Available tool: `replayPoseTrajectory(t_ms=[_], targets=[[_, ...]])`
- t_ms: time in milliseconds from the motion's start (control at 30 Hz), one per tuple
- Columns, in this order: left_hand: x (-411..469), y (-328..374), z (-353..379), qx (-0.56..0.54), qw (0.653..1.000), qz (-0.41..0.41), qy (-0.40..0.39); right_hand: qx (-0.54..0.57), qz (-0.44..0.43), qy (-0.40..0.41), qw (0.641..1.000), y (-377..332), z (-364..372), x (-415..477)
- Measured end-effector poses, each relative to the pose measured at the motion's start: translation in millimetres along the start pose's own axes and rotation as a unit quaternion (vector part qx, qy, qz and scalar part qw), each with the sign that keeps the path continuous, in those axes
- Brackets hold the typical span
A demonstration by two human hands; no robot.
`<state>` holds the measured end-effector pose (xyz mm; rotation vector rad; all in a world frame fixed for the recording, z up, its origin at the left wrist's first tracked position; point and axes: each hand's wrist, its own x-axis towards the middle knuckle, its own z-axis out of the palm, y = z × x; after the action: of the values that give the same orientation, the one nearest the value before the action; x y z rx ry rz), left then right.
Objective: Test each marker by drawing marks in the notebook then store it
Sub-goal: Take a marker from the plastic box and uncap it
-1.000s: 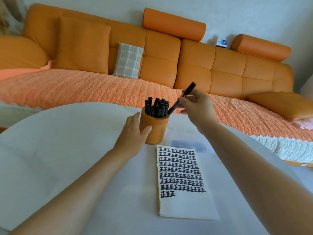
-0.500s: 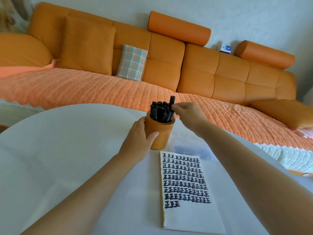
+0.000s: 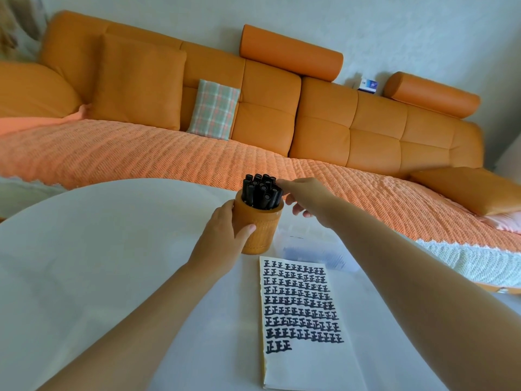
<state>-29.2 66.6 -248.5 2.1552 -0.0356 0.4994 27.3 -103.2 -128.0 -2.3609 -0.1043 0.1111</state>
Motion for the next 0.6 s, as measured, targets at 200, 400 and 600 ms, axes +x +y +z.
replayPoseTrajectory(t_ms=[200, 400, 600], targets=[[-2.6, -0.6, -0.1, -0.003, 1.0, 0.001, 0.008, 0.015, -0.015, -0.029, 0.999, 25.9, -3.9, -3.2], [-4.9, -1.0, 0.1, -0.011, 1.0, 0.01, 0.009, -0.325, 0.036, -0.142, 0.934, 70.3, -12.4, -7.0], [-9.6, 2.1, 0.6, 0.003, 1.0, 0.008, 0.022, -0.318, 0.027, -0.198, 0.927, 67.9, -10.0, -11.5]])
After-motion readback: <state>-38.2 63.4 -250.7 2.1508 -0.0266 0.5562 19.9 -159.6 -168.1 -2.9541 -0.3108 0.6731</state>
